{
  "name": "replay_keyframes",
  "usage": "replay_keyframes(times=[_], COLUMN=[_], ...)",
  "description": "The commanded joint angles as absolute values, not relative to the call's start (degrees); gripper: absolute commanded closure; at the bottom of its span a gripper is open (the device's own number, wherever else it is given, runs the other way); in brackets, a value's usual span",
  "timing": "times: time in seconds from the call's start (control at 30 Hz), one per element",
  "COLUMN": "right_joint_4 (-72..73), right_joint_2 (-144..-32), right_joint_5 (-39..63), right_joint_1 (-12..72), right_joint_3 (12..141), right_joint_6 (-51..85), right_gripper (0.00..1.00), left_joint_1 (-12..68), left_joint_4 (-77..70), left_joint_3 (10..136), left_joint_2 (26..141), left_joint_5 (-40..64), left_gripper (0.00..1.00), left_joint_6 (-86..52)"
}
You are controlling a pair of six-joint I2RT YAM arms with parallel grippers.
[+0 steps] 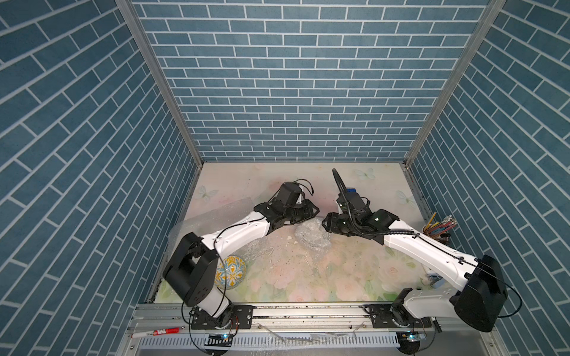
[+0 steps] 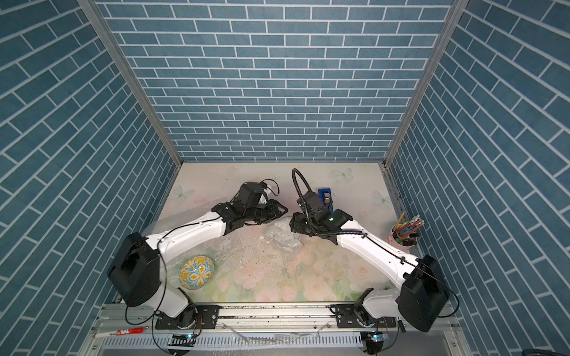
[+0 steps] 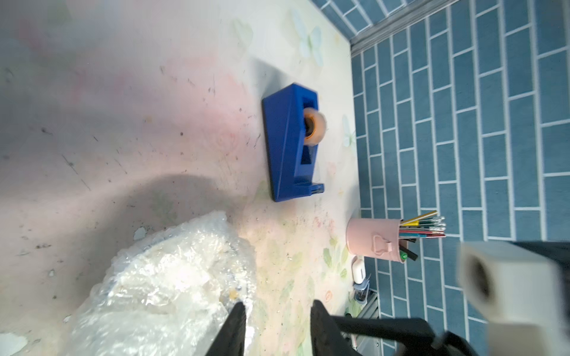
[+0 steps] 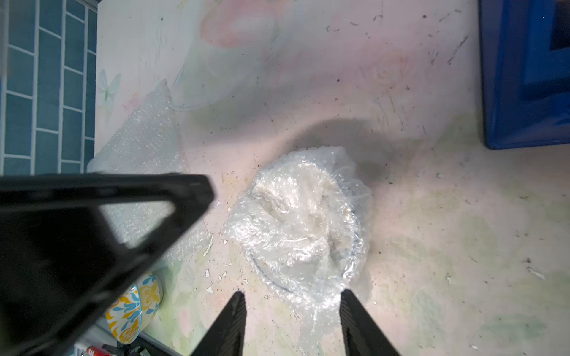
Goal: Wrap bowls in bubble wrap
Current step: Stick the tape on the bubble wrap, then move the bubble-wrapped bowl to the center of the board.
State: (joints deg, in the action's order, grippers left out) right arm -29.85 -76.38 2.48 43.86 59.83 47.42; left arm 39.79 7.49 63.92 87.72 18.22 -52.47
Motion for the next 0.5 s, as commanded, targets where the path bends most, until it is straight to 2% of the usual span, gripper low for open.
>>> replay_keyframes(times=[0.0, 0.23, 0.47], right_joint_4=[-33.3, -28.7, -25.1], right_joint_2=[-78.9, -86.1, -91.2], right_joint_5=[1.7, 6.9, 9.8], right_joint_1=[41.9, 38.5, 37.9], right_joint_3=[58.5, 57.8, 57.7], right_joint_6=[45.6, 44.5, 43.9], right_gripper=[0.48, 0.48, 0.53], left_joint_1=[39.7, 33.6, 19.9], left_joint_4=[18.3, 28.2, 31.9], left_joint_3=[64.6, 58.9, 49.1], left_joint_2=[82.9, 73.6, 67.2], left_joint_5=[11.0, 2.5, 4.6], left_gripper=[0.60, 0.63, 0.64], left_joint_6=[-44.9, -43.1, -43.7])
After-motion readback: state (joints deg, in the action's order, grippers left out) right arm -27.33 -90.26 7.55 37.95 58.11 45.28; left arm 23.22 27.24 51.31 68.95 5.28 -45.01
